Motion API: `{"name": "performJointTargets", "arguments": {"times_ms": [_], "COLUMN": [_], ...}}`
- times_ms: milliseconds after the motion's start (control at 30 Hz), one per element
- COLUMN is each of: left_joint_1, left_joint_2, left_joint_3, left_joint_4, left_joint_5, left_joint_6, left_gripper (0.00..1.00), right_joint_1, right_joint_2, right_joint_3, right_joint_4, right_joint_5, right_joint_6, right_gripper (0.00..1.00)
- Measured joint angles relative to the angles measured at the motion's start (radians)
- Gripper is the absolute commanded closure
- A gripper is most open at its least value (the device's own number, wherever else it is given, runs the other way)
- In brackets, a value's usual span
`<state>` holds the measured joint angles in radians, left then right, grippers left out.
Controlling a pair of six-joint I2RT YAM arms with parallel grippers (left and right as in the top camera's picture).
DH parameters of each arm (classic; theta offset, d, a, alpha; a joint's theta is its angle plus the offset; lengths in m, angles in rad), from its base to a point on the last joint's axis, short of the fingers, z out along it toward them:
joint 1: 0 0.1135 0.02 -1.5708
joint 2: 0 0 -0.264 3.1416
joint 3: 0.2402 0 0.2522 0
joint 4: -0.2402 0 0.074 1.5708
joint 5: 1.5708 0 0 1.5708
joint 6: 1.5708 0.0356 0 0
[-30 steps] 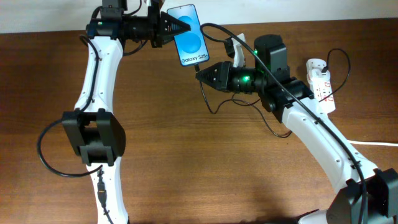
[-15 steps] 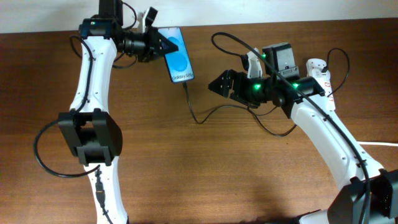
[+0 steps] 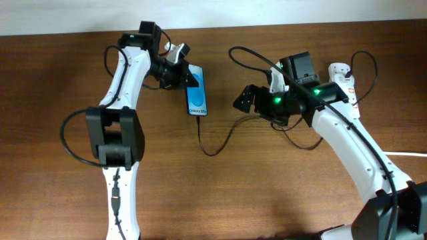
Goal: Plug charger to phone and switch on socket
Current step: 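Lower the plugged phone onto the table with the left gripper and release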
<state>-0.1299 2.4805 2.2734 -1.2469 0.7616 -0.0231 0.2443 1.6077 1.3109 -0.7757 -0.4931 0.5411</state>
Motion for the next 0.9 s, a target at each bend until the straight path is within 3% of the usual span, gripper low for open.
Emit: {"name": "performJointTargets", "arguments": {"times_ms": [467, 700, 900], "left_joint_1": [-0.015, -0.015, -0.015], "left_joint_2": [0.089, 0.095, 0.097], "left_joint_3": [-0.002, -0.002, -0.002], "left_joint_4": [0.001, 0.003, 0.006], "left_joint_5": [-0.088, -0.089, -0.107], "left_joint_6": [-0.045, -0.049, -0.049], "left_gripper": [0.99, 0.81, 0.5], "right_joint_1": [0.0, 0.0, 0.0], "right_joint_2": [0.0, 0.0, 0.0], "right_joint_3": [0.0, 0.0, 0.0], "right_joint_4": [-0.033, -0.032, -0.033], "right_joint_5": [0.022, 0.022, 0.022], "right_joint_6": [0.0, -0.002, -0.003], "right_gripper": [0.01, 0.01, 0.01]}}
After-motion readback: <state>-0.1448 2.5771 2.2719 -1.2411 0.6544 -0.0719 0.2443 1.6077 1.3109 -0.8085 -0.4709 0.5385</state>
